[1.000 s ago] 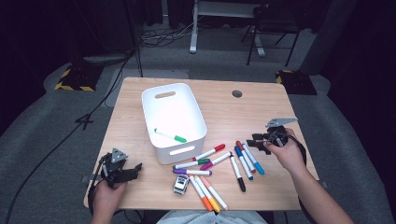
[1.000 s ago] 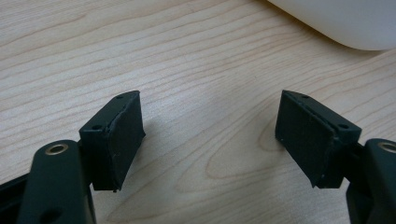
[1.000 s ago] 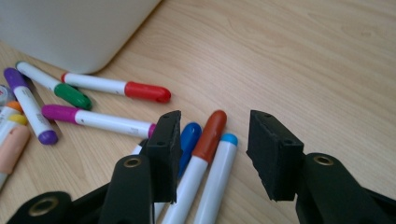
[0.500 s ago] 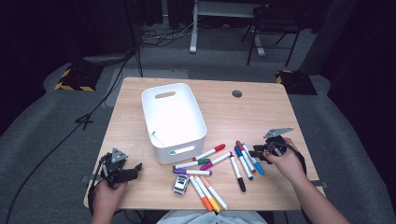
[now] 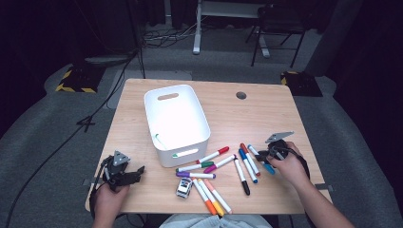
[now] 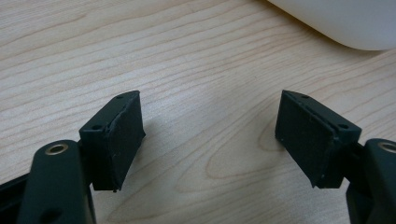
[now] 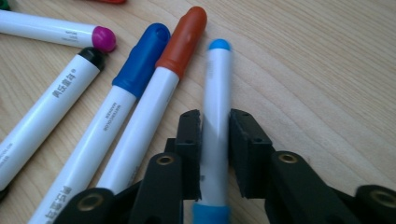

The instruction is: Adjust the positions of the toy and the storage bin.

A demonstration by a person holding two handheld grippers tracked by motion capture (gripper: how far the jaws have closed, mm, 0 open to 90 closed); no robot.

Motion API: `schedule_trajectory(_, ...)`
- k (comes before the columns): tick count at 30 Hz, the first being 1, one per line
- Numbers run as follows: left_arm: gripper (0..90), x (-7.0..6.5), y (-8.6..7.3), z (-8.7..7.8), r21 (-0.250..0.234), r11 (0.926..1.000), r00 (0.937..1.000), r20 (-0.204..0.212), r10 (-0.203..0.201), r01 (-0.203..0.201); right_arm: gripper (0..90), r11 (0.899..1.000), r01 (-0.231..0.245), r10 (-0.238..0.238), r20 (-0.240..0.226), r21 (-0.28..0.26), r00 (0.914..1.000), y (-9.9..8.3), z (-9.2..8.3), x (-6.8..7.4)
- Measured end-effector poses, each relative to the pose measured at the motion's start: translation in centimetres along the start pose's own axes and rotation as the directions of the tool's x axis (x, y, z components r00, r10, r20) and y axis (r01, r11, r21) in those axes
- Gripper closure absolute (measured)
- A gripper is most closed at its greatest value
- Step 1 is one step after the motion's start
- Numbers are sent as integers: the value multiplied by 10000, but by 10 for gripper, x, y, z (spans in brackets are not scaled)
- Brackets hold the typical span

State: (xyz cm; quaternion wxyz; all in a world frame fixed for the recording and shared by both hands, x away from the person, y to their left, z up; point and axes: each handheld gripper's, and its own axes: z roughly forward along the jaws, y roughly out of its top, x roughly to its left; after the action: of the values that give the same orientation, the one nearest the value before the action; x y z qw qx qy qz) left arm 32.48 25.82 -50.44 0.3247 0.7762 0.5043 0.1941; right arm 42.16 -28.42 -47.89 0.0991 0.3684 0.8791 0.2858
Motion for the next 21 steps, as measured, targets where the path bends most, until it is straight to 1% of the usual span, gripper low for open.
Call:
schedule_trajectory(1, 240, 0, 0, 0, -1, 10000, 10000, -1, 0, 0, 761, 10000, 19, -19, 16, 4, 10000, 0, 0, -1)
schedule_trajectory(3, 240, 0, 0, 0, -2, 10000, 10000, 0, -2, 2, 767, 9999, -162, 162, 33, 39, 9999, 0, 0, -2)
schedule_trajectory(4, 240, 0, 0, 0, 12, 10000, 10000, -13, 0, 0, 766, 9999, -149, 148, 109, 82, 9998, 1, -1, -2)
schedule_trajectory(5, 240, 0, 0, 0, -1, 10000, 10000, -2, 0, 0, 767, 9995, -277, 275, 144, 133, 9995, 1, -1, -1)
schedule_trajectory(6, 240, 0, 0, 0, -2, 10000, 10000, 0, -2, 2, 767, 9996, -271, 268, 197, 121, 9994, 1, -1, -1)
schedule_trajectory(9, 240, 0, 0, 0, 11, 10000, 10000, -11, 2, -2, 768, 9991, -393, 390, 198, 126, 9990, 2, 0, -2)
schedule_trajectory(13, 240, 0, 0, 0, -1, 10000, 10000, 1, -1, 1, 769, 9985, -505, 503, 97, 188, 9987, 3, -1, -3)
schedule_trajectory(16, 240, 0, 0, 0, 0, 10000, 10000, -2, 0, 0, 769, 9988, -477, 477, 60, 77, 9988, 3, -1, -4)
schedule_trajectory(17, 240, 0, 0, 0, 2, 10000, 10000, 1, 2, -2, 769, 9980, -622, 622, -88, 61, 9980, 4, -3, -3)
schedule_trajectory(19, 240, 0, 0, 0, 2, 10000, 10000, 0, 2, -2, 769, 9985, -528, 526, -185, -110, 9984, 7, -8, -4)
schedule_trajectory(20, 240, 0, 0, 0, 11, 10000, 10000, -15, 2, -2, 769, 9979, -562, 552, -317, -315, 9980, 11, -15, -2)
schedule_trajectory(21, 239, 0, 0, 0, 11, 10000, 10000, -15, 2, -2, 769, 9979, -562, 552, -317, -315, 9980, 11, -15, -2)
